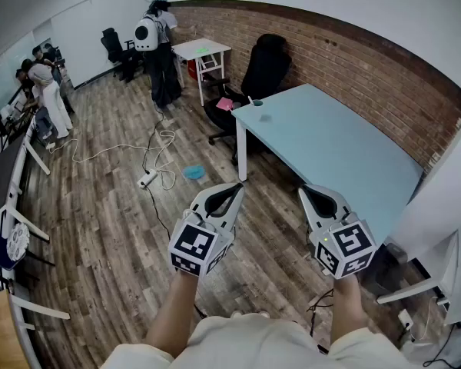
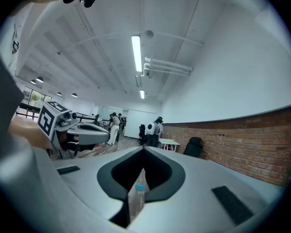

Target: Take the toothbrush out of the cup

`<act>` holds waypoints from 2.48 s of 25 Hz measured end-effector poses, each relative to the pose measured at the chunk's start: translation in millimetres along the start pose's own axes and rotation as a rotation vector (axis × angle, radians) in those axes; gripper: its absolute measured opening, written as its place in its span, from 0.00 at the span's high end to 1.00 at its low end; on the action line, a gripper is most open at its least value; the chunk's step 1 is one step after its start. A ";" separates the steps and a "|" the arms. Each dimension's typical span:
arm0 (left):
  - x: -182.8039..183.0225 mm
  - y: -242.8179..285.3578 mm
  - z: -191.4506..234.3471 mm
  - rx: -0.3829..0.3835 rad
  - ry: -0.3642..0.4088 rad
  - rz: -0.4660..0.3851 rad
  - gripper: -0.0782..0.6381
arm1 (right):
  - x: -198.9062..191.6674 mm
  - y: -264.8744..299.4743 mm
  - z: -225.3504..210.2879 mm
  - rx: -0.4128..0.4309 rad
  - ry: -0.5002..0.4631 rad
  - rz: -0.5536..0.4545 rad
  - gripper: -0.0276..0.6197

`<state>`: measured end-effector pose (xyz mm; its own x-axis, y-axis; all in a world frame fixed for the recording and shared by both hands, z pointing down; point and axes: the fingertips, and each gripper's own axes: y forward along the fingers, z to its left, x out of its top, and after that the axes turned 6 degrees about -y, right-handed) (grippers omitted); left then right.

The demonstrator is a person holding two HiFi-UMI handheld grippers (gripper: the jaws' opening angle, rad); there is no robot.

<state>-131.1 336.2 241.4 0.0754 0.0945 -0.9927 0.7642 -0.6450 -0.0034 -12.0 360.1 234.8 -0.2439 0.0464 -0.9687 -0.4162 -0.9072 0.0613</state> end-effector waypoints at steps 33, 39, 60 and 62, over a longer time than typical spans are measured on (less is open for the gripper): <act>-39.0 76.0 -25.0 0.061 -0.005 0.073 0.88 | -52.2 -2.8 -88.2 0.022 0.126 -0.018 0.93; -49.4 108.5 4.1 0.051 0.001 0.069 0.88 | -56.5 35.5 -109.0 0.021 0.130 -0.038 0.93; -83.0 282.5 206.0 0.012 0.031 0.110 0.88 | -68.2 274.0 -219.8 -0.036 0.132 -0.033 0.93; -87.6 292.0 219.9 0.014 0.023 0.116 0.88 | -72.1 288.8 -224.9 -0.035 0.134 -0.022 0.93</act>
<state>-55.5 -27.2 300.8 0.1776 0.0363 -0.9834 0.7406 -0.6630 0.1093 82.4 0.7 268.2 -0.1148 0.0118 -0.9933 -0.3883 -0.9209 0.0339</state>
